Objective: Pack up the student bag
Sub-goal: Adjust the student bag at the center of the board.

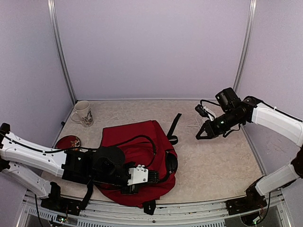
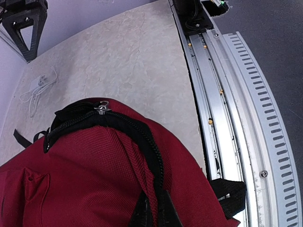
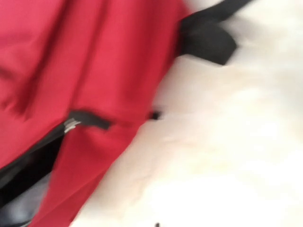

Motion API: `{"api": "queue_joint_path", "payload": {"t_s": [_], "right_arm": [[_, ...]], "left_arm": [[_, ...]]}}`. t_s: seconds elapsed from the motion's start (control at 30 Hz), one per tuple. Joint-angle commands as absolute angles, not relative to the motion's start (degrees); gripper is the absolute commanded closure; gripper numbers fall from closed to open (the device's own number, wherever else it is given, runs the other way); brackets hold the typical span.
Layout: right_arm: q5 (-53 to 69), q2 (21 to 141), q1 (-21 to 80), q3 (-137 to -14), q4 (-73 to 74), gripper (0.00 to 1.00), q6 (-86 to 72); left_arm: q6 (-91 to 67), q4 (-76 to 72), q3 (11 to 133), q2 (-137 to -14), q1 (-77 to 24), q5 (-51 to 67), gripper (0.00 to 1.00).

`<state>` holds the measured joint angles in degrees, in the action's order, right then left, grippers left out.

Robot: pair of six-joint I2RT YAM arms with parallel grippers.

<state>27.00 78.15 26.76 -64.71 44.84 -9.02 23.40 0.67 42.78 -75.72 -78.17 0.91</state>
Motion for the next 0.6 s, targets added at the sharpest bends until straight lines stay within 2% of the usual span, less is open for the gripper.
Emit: {"api": "queue_joint_path", "payload": {"t_s": [0.0, 0.13, 0.27, 0.3, 0.37, 0.47, 0.57], "right_arm": [[35.23, 72.07, 28.34, -58.83, 40.83, 1.00, -6.65], [39.22, 68.56, 33.72, -52.57, 31.92, 1.00, -9.80], [38.73, 70.22, 37.06, -50.88, 21.98, 0.91, -14.19], [37.64, 71.00, 37.16, -50.96, 20.50, 0.88, -15.17], [34.36, 72.50, 37.18, -50.99, 17.91, 0.85, -17.50], [33.07, 74.55, 39.06, -50.46, 15.74, 0.84, -19.17], [33.94, 73.40, 44.01, -49.86, 15.51, 0.77, -16.48]], "left_arm": [[23.63, 3.28, 43.24, -77.36, -78.44, 1.98, 1.00], [23.45, 8.24, 44.14, -78.86, -78.44, 2.80, 1.00], [21.47, 10.12, 45.29, -80.21, -78.78, 7.05, 1.00], [21.07, 10.03, 45.39, -80.29, -79.02, 7.59, 0.96], [20.21, 10.00, 45.80, -80.45, -79.27, 7.72, 0.78], [19.35, 9.79, 46.27, -79.88, -79.41, 7.52, 0.58], [18.87, 9.31, 46.41, -78.40, -79.45, 6.01, 0.41]]}}
